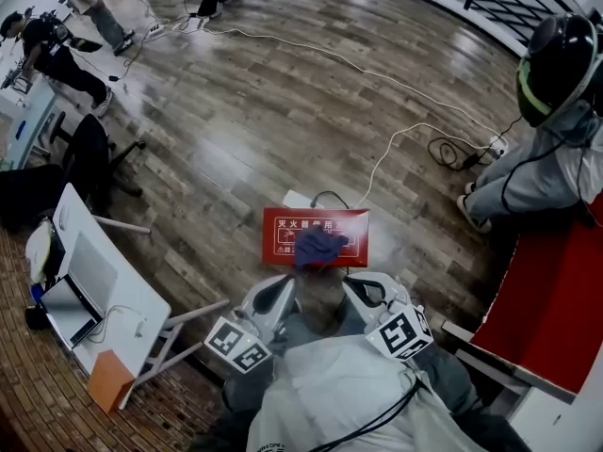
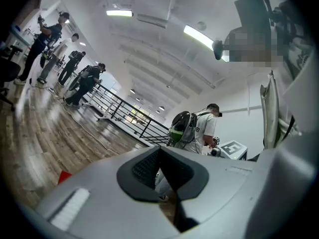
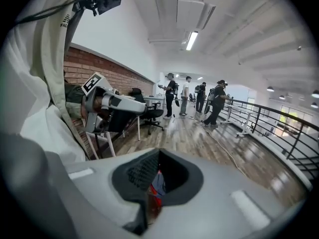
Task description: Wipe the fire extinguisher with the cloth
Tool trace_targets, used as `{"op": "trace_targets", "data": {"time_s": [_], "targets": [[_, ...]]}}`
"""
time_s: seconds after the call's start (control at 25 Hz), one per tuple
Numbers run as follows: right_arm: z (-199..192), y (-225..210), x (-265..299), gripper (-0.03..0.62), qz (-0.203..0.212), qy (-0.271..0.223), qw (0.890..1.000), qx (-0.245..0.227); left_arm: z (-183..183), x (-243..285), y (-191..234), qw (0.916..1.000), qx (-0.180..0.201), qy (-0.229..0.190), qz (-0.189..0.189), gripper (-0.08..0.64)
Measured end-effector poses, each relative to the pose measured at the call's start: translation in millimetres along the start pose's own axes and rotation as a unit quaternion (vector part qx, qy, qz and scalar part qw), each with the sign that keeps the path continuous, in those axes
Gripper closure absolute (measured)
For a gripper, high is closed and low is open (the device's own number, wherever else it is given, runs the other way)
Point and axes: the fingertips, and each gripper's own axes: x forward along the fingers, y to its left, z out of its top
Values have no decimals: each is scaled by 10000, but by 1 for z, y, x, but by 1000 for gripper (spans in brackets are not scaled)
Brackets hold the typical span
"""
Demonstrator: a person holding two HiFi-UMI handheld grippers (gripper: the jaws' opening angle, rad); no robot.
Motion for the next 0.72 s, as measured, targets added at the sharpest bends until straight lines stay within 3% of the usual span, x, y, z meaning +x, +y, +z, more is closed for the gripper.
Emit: {"op": "trace_targets", "data": {"time_s": [0.28,0.52,0.72], "targets": [[-28,-17,17,591,479,59,9981,390,-13,15,11,9996,-103,-166,208,558],[-88,-26,94,589,414,792,9949,459,-37,18,64,9981,-535,-260,151,557],[-140,-32,181,413,-202,1230,9893,760,-80,22,143,9959,-881,193,19,474]]}}
